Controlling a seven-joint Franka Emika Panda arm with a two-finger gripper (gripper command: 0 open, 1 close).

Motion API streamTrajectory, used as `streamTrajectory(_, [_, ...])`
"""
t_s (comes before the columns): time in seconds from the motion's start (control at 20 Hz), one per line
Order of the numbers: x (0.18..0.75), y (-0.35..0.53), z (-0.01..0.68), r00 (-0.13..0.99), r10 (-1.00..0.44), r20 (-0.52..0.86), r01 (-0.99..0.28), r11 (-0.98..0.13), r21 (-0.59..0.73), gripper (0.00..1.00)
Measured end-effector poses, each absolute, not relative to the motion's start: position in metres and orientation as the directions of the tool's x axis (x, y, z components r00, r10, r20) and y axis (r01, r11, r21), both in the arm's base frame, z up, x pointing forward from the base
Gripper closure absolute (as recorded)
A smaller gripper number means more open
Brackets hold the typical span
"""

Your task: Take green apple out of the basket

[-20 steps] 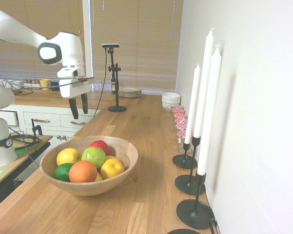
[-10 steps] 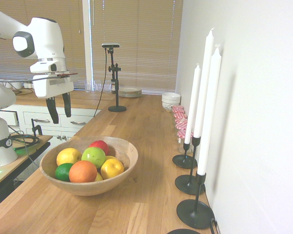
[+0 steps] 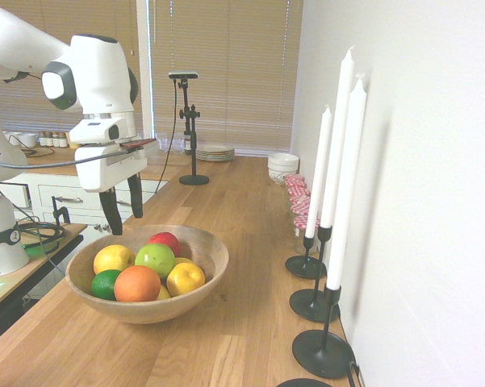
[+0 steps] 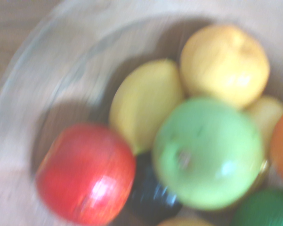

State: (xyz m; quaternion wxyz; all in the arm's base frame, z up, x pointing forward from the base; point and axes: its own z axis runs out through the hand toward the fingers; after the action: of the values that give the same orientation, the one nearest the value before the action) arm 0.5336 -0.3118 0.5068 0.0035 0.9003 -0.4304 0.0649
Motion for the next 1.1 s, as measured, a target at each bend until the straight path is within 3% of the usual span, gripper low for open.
streamTrajectory(1.1, [0.589,-0.343,0.442,0.609,-0.791,0.048,-0.791,-0.611,-0.041,0.0])
